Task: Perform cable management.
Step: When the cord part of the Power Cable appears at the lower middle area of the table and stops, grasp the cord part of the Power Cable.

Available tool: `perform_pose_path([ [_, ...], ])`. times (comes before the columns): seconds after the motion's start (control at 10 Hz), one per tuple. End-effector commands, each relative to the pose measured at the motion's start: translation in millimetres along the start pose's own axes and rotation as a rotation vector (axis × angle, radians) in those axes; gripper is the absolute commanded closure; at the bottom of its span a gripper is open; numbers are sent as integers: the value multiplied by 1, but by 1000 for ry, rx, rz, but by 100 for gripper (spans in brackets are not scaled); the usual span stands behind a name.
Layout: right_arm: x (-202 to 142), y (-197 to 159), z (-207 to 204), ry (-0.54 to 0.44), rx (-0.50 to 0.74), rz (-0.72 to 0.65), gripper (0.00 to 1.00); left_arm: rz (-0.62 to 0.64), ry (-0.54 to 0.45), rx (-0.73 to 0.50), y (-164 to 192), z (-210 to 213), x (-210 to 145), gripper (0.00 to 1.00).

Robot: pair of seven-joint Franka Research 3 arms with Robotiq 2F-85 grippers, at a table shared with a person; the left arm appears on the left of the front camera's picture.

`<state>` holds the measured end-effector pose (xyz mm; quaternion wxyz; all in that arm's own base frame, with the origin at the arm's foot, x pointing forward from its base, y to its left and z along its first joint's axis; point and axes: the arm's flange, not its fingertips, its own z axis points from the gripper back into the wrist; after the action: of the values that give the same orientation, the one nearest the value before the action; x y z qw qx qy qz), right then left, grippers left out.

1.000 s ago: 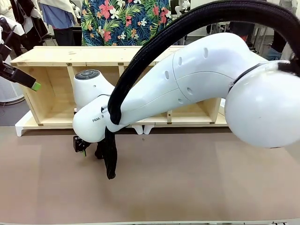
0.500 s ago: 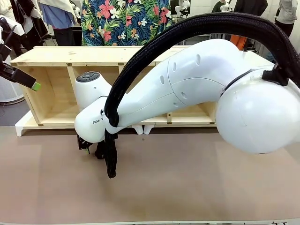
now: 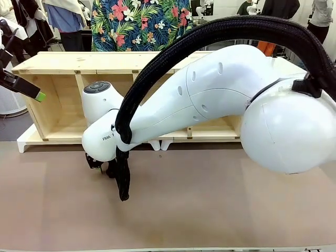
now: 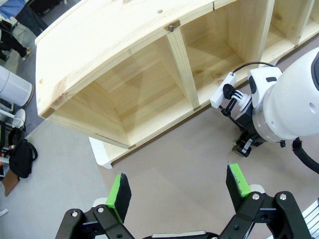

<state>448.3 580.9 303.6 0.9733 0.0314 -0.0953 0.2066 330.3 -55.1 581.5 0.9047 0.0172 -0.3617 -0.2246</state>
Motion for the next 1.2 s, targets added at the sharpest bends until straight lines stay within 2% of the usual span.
perform_pose_path([
  [0.0,0,2,-2,-12,-4,-19,44,2,-6,2,0,1,0,0],
  [0.1,0,2,-2,-16,-5,-21,56,2,-6,2,0,1,0,0],
  [0.2,0,2,-2,-17,-6,-21,62,2,-6,2,0,1,0,0],
  [0.3,0,2,-2,-15,-5,-19,74,2,-6,2,0,1,0,0],
  [0.4,0,2,-2,-13,-5,-18,80,2,-6,2,0,1,0,0],
  [0.5,-1,2,-2,-9,-6,-17,92,2,-6,2,0,1,0,0],
  [0.6,-1,2,-2,-8,-6,-16,98,2,-6,2,0,1,0,0],
  [1.1,-2,1,-1,-8,4,-20,100,2,-6,2,0,1,0,0],
])
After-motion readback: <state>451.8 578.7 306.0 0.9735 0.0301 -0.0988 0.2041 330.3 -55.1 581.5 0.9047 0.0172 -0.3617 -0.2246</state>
